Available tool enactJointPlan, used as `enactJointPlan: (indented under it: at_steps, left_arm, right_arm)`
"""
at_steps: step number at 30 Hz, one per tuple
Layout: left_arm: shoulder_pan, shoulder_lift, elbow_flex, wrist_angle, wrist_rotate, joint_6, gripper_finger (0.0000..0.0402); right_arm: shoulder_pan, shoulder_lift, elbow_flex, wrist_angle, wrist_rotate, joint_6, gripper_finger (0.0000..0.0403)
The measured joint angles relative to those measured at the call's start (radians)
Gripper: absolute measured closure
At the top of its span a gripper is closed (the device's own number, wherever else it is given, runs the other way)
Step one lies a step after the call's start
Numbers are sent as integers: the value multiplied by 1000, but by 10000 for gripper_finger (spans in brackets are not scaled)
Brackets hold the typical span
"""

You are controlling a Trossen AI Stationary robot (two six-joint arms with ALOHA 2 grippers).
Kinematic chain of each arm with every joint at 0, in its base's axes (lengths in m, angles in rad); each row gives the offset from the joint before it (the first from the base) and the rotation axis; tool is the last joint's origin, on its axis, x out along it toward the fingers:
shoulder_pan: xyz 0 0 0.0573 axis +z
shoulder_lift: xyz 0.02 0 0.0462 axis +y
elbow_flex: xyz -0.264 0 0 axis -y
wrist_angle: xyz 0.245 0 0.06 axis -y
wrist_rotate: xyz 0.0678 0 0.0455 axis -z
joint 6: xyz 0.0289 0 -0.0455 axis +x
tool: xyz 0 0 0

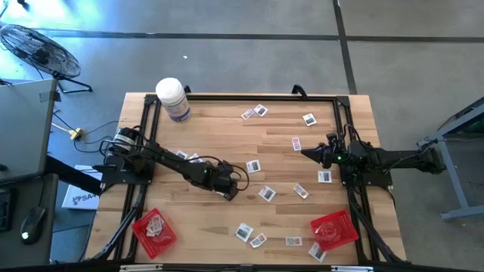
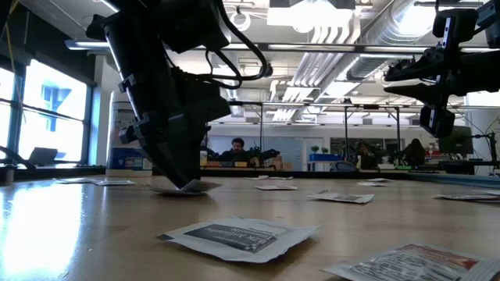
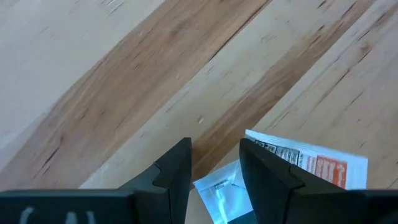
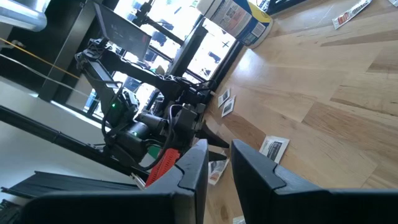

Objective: Pick & Place First Aid Supplies
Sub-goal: Put the ointment pack into the left red bin

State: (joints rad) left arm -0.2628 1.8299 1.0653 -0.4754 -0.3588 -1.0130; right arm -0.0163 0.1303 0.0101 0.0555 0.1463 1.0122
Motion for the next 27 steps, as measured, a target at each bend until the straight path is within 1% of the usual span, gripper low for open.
enactJointPlan:
  at_steps: [6, 10, 18, 20, 23, 27]
  left_arm:
    - [-2, -26, 2, -23, -16, 9, 268]
    - [-28, -29, 2, -22, -24, -10, 268]
    - [-39, -28, 2, 32, -46, -13, 268]
    - [-38, -28, 2, 48, -38, -13, 268]
    - [-38, -2, 4, 70, -15, -17, 268]
    - [-31, 26, 3, 53, -42, -43, 268]
  right_arm:
    - [0, 0, 0, 0, 0, 0, 339]
    - [0, 1, 0, 0, 0, 0, 339]
    - [0, 0, 0, 0, 0, 0, 339]
    - [0, 0, 0, 0, 0, 0, 339]
    - [0, 1, 0, 0, 0, 0, 339]
    - [0, 0, 0, 1, 0, 0, 339]
